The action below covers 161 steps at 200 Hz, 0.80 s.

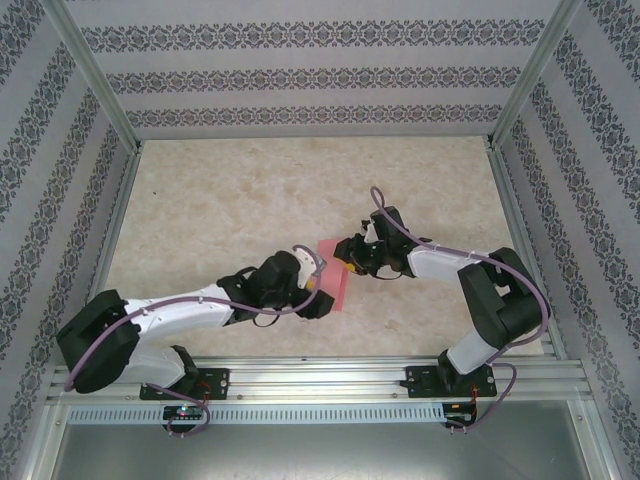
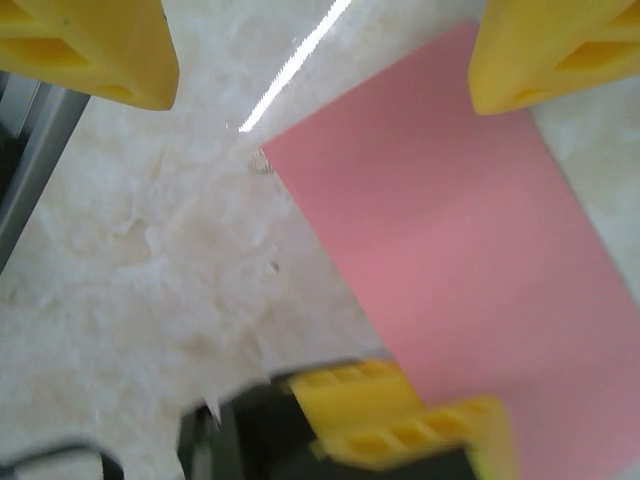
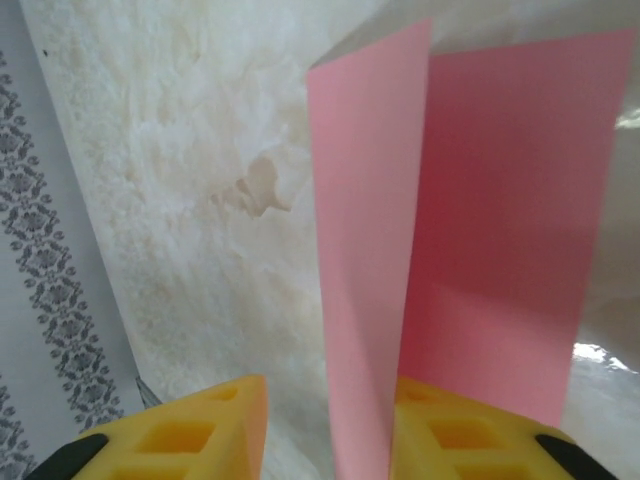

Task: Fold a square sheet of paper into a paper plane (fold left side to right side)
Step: Fold the triangle a second time at the center of the table.

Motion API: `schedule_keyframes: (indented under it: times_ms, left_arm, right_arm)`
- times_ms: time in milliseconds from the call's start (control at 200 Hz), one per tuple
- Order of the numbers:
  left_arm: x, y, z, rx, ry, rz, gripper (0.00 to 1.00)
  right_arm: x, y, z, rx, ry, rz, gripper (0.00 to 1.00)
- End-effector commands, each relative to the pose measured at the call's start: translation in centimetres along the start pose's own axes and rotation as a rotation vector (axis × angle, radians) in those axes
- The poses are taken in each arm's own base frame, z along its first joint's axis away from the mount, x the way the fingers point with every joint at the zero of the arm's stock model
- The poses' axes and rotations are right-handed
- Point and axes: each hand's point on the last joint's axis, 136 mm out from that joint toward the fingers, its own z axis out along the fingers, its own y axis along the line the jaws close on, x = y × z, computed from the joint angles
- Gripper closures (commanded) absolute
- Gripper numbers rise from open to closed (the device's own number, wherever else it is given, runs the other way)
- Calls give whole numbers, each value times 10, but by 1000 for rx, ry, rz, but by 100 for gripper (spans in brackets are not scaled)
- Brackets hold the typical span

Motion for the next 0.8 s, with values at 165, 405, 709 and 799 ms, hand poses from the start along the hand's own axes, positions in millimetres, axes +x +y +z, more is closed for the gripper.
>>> schedule_keyframes:
  times_ms: [165,405,709,799]
  left_arm:
    - [-5,-6,21,-138,35,196,19]
    - [3,-8,43,-223,81,275,14]
    - [6,-1,55,-367,122,330,15]
    - [9,1,58,-380,135,314,20]
  right_arm:
    - [3,-3,4,9,56,-10,68]
    - [0,-2,3,14,48,-10,69]
    - [0,-5,2,21,47,-6,68]
    - [1,-6,2,23,47,-5,69]
